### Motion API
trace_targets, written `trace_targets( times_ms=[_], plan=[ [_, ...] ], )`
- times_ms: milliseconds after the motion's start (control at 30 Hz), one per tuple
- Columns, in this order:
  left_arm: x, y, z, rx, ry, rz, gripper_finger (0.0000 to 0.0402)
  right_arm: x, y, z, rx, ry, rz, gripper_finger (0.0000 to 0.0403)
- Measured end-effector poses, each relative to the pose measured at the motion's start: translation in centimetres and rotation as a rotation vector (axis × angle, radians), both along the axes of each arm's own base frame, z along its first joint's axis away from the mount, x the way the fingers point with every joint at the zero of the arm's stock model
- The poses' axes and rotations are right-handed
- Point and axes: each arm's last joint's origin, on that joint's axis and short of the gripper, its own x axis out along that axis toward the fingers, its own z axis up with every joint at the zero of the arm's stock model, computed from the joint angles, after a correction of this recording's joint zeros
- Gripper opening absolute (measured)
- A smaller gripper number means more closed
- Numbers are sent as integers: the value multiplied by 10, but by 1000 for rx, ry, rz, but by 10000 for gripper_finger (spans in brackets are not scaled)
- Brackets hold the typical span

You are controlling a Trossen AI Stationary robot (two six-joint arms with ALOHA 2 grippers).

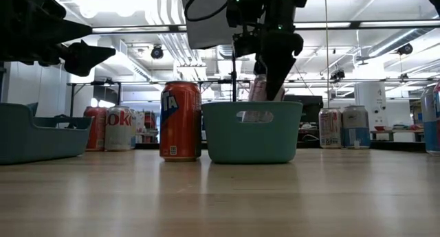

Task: Sort soda cans
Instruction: Put the middle right red-silver soda can into the light green bin

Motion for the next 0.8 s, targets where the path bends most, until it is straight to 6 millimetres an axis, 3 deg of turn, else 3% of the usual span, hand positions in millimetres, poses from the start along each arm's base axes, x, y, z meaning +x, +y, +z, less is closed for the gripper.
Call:
trace_targets(
  times_ms=[800],
  plan=[
    [0, 0, 0, 0, 0, 0, 355, -3, -13, -14, -3, -21, -117, 321]
  ],
)
